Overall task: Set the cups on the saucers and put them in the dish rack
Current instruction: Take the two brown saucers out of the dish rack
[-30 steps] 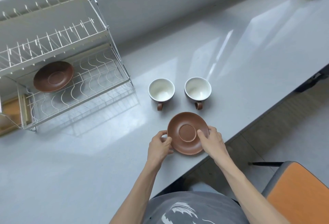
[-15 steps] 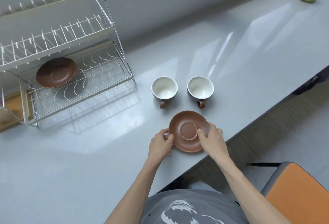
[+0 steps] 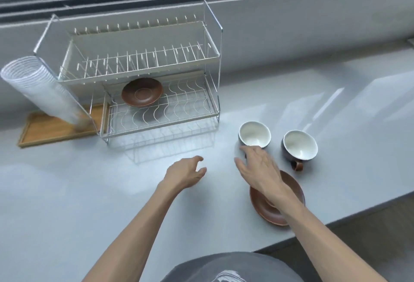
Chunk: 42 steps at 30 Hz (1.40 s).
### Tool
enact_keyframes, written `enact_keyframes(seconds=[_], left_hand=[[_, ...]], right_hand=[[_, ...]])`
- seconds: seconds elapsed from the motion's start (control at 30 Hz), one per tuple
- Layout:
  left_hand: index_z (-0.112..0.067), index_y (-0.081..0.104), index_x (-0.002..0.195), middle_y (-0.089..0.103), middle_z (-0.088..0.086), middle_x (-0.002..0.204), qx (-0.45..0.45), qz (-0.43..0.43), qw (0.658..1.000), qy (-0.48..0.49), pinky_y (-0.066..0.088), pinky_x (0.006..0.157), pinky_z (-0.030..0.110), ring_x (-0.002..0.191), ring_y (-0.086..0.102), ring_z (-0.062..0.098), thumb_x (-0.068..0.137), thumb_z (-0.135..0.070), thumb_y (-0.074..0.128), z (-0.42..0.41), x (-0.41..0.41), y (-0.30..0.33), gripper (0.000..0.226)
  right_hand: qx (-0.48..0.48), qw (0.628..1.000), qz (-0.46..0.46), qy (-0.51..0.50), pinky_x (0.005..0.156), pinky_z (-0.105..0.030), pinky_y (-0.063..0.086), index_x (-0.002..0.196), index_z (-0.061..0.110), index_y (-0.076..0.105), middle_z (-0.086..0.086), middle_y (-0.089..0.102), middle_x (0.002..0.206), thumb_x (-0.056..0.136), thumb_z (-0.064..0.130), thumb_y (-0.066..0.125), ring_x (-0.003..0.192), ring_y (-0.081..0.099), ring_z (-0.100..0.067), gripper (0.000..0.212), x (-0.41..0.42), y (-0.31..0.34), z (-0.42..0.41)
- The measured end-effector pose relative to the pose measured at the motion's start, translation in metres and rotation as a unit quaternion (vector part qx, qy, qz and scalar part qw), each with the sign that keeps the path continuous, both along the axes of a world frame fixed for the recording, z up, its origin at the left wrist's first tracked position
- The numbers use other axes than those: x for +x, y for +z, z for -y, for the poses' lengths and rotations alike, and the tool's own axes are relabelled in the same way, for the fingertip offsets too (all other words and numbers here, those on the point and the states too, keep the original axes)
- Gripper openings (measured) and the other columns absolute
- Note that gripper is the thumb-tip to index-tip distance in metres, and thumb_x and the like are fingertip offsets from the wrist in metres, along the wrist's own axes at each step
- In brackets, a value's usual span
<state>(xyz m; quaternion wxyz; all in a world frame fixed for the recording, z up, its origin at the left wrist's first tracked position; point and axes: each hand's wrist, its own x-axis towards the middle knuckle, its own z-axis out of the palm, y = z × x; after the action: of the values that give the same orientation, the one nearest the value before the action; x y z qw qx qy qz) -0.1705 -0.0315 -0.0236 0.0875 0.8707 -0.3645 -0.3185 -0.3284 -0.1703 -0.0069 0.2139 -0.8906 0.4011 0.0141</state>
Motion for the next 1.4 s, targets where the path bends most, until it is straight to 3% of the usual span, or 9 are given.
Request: enact_keyframes(seconds=[0.17, 0.3, 0.5, 0.93, 1.03, 1.1, 1.2, 1.3, 1.4], left_hand=[[-0.025, 0.040, 0.148, 0.057, 0.007, 0.137, 0.007, 0.140, 0.990, 0.001, 0.043, 0.094, 0.038, 0.124, 0.054, 0.030, 0.101, -0.042, 0.040, -0.021, 0.044, 0.021, 0.049], [-0.023, 0.043, 0.146, 0.060, 0.005, 0.135, -0.027, 0.267, 0.963, 0.028, 0.039, 0.096, 0.039, 0.124, 0.053, 0.029, 0.100, -0.042, 0.042, -0.032, 0.070, 0.024, 0.050], [-0.021, 0.058, 0.134, 0.063, 0.010, 0.131, -0.091, 0.346, 0.927, 0.115, 0.044, 0.100, 0.050, 0.122, 0.056, 0.033, 0.090, -0.040, 0.061, -0.043, 0.111, 0.021, 0.048], [-0.015, 0.060, 0.134, 0.065, 0.014, 0.131, -0.148, 0.356, 0.902, 0.193, 0.048, 0.098, 0.046, 0.119, 0.062, 0.034, 0.088, -0.035, 0.068, -0.024, 0.204, 0.006, 0.050], [-0.014, 0.061, 0.129, 0.066, 0.013, 0.125, -0.146, 0.354, 0.903, 0.197, 0.048, 0.095, 0.045, 0.115, 0.062, 0.032, 0.092, -0.037, 0.061, -0.013, 0.225, 0.004, 0.044], [-0.013, 0.060, 0.125, 0.067, 0.011, 0.118, -0.138, 0.317, 0.912, 0.219, 0.046, 0.094, 0.044, 0.112, 0.061, 0.031, 0.096, -0.040, 0.051, -0.005, 0.239, 0.002, 0.041], [-0.013, 0.052, 0.139, 0.062, 0.014, 0.129, -0.152, 0.245, 0.919, 0.268, 0.046, 0.099, 0.045, 0.118, 0.058, 0.033, 0.098, -0.042, 0.045, 0.007, 0.258, 0.002, 0.050], [-0.015, 0.044, 0.146, 0.055, 0.014, 0.137, -0.158, 0.188, 0.925, 0.291, 0.048, 0.098, 0.047, 0.118, 0.058, 0.038, 0.098, -0.042, 0.045, 0.014, 0.271, 0.001, 0.055], [-0.013, 0.049, 0.137, 0.058, 0.018, 0.129, -0.162, 0.123, 0.916, 0.347, 0.046, 0.097, 0.045, 0.117, 0.057, 0.041, 0.097, -0.044, 0.048, 0.016, 0.283, 0.002, 0.050]], right_hand=[[-0.051, 0.994, 0.001, 0.098, 0.105, -0.041, 0.038, 0.143, 0.021, 0.047, -0.008, 0.048, 0.145, 0.100, 0.041, 0.045, 0.132, 0.046, -0.029, 0.047, 0.064, 0.012, -0.007], [-0.086, 0.986, 0.030, 0.140, 0.105, -0.041, 0.035, 0.145, 0.021, 0.044, -0.009, 0.043, 0.150, 0.100, 0.041, 0.045, 0.135, 0.042, -0.029, 0.048, 0.108, 0.019, -0.012], [-0.097, 0.977, 0.078, 0.175, 0.109, -0.044, 0.033, 0.148, 0.020, 0.041, -0.011, 0.037, 0.154, 0.101, 0.040, 0.047, 0.141, 0.036, -0.030, 0.052, 0.169, 0.023, -0.018], [-0.080, 0.975, 0.123, 0.169, 0.103, -0.046, 0.042, 0.142, 0.015, 0.049, -0.016, 0.046, 0.147, 0.097, 0.036, 0.054, 0.133, 0.047, -0.034, 0.050, 0.276, -0.012, -0.004], [-0.063, 0.977, 0.131, 0.155, 0.101, -0.043, 0.042, 0.139, 0.014, 0.050, -0.015, 0.050, 0.140, 0.097, 0.038, 0.052, 0.127, 0.049, -0.033, 0.048, 0.300, -0.019, 0.002], [-0.061, 0.978, 0.132, 0.149, 0.096, -0.042, 0.044, 0.130, 0.011, 0.054, -0.016, 0.057, 0.127, 0.097, 0.039, 0.052, 0.118, 0.054, -0.035, 0.043, 0.316, -0.023, 0.006], [-0.013, 0.981, 0.136, 0.140, 0.105, -0.043, 0.039, 0.140, 0.010, 0.048, -0.017, 0.049, 0.143, 0.099, 0.039, 0.050, 0.131, 0.047, -0.035, 0.050, 0.339, -0.027, 0.012], [-0.008, 0.981, 0.132, 0.140, 0.100, -0.044, 0.041, 0.142, 0.008, 0.045, -0.019, 0.050, 0.138, 0.100, 0.037, 0.048, 0.121, 0.051, -0.038, 0.052, 0.361, -0.031, 0.020], [0.029, 0.982, -0.012, 0.184, 0.105, -0.049, 0.037, 0.145, 0.008, 0.043, -0.022, 0.048, 0.144, 0.104, 0.039, 0.036, 0.127, 0.048, -0.040, 0.051, 0.376, -0.040, 0.031]])
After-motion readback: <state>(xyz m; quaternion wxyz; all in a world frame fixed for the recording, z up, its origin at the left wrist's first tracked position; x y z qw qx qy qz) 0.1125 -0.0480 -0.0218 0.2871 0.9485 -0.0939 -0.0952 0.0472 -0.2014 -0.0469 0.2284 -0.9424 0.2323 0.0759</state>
